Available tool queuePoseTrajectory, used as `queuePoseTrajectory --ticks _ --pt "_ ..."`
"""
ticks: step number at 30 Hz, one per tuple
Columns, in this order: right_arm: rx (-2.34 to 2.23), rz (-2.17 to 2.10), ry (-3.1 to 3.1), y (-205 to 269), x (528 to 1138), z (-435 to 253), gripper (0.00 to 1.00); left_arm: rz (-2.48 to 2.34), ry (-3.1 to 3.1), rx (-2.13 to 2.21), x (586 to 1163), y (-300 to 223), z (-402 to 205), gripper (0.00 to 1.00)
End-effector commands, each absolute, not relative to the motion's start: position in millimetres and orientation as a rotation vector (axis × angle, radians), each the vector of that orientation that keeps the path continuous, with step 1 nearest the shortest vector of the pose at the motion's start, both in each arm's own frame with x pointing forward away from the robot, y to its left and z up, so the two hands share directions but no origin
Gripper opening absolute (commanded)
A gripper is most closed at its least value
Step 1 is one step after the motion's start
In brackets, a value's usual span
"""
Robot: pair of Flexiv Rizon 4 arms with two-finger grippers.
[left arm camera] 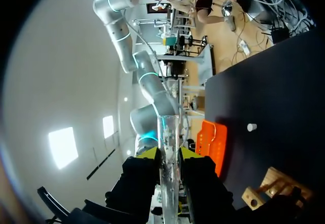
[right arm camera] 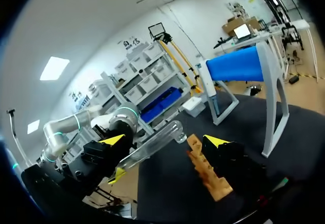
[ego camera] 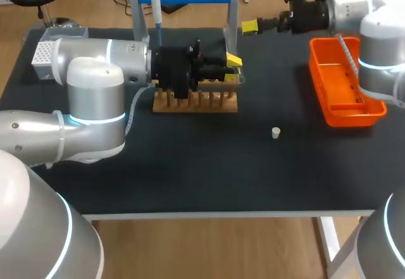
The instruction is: Invert the test tube, pick up the pipette, mount the tip to pipette, aspirate from beaker and dispense into the tube, eject the tip, return the pipette, and cap with the stopper.
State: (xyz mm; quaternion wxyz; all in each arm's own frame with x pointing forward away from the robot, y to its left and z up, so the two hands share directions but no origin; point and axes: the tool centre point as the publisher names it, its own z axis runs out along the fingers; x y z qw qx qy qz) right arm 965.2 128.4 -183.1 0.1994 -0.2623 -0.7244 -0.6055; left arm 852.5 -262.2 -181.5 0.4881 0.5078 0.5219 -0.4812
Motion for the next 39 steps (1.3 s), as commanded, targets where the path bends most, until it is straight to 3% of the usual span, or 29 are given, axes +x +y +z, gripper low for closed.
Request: queuePoseTrajectory --ticks 1,8,16,29,39 --pt "-0.724 -1.695 -1.988 124 956 -188 1.00 -1.170 1.269 1.239 854 -262 -181 0.00" --pt "-0.581 -1.705 -1.989 93 957 -199 1.00 -1.170 1.269 1.239 854 -262 -181 0.00" --pt "-0.427 -1.686 -2.430 75 966 -204 1.00 -1.170 1.269 1.239 854 -262 -181 0.00" --pt "-0.215 -1.651 -2.815 98 951 -246 1.00 -1.170 1.269 1.239 854 -262 -181 0.00" --pt "-0.371 -1.585 -2.861 117 935 -270 1.00 -1.170 1.269 1.239 854 -262 -181 0.00"
